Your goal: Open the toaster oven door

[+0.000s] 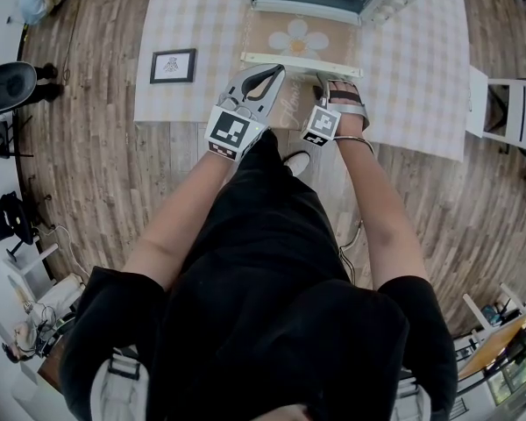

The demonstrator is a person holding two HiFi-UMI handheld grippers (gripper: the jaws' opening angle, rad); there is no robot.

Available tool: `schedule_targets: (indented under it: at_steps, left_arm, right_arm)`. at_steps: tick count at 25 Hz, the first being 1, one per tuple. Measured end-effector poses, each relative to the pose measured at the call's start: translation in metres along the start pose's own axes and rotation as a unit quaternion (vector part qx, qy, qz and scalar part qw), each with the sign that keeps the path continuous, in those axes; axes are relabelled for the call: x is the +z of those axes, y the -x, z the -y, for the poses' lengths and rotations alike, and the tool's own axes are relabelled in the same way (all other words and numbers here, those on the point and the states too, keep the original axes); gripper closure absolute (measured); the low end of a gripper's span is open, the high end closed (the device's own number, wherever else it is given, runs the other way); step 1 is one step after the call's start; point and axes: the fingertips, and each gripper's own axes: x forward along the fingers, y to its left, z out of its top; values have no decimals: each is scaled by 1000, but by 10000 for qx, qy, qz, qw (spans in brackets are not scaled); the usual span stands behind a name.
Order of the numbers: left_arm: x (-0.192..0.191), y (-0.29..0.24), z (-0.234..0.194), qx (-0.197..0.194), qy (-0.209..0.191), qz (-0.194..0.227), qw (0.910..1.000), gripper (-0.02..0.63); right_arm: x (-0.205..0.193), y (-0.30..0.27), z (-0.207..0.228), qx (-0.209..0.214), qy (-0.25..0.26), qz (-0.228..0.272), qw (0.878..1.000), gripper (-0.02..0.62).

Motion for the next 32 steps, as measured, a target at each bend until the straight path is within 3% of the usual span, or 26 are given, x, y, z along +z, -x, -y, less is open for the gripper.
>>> schedule_targets:
  at_steps: [10, 15, 19, 24, 32]
  left_arm:
    - [23, 2, -2, 50, -89, 48, 9999, 589]
    - [34, 7, -8, 94, -181, 48, 9998, 589]
    - [43, 8, -12, 124, -195, 43, 9997, 589]
    - [57, 7, -9, 28, -213, 55, 9998, 589]
    - [97, 11, 7, -215, -218, 206, 9993, 589]
  right_arm:
    - [17, 54, 44, -138, -689, 724, 9949, 414]
    - [27, 88, 80, -214, -1538, 1196, 9806, 437]
    - [32, 117, 113, -200, -2546, 1633, 9529, 480]
    - [38, 158, 156, -91, -3559, 2302, 9057, 553]
    - [47, 222, 195, 45, -4276, 3404, 8374, 577]
